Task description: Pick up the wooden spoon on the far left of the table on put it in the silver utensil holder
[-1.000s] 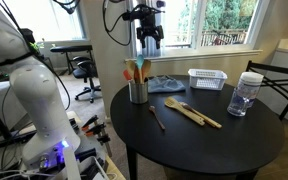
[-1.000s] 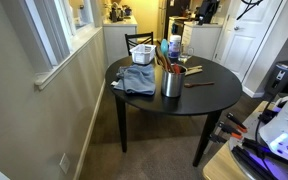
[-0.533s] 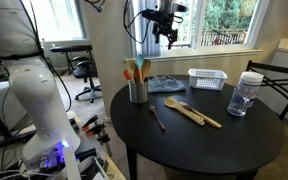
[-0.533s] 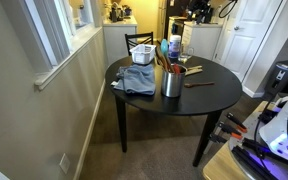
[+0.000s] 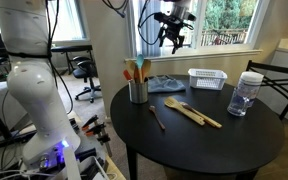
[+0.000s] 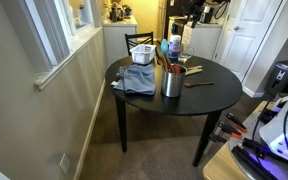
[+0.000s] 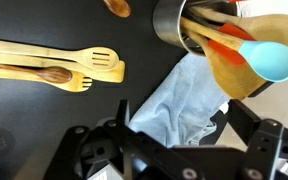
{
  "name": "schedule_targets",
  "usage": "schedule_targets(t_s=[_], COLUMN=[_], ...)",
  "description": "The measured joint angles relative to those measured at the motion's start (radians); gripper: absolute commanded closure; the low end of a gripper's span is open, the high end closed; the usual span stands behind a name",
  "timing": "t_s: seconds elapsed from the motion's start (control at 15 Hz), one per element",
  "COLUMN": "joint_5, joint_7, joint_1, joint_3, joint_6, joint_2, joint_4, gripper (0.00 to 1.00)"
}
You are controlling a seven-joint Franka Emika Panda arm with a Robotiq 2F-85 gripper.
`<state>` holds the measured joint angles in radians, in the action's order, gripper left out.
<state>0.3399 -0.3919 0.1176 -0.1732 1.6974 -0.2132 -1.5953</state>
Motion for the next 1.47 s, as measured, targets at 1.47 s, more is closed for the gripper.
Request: schedule_targets(t_s=[1.47], joint_5=[-0.184], joint_7=[-0.469], joint_1=[0.103], joint_3=[0.064], joint_6=[-0.103], joint_2=[-0.156], joint_4=[0.186], gripper=[0.00])
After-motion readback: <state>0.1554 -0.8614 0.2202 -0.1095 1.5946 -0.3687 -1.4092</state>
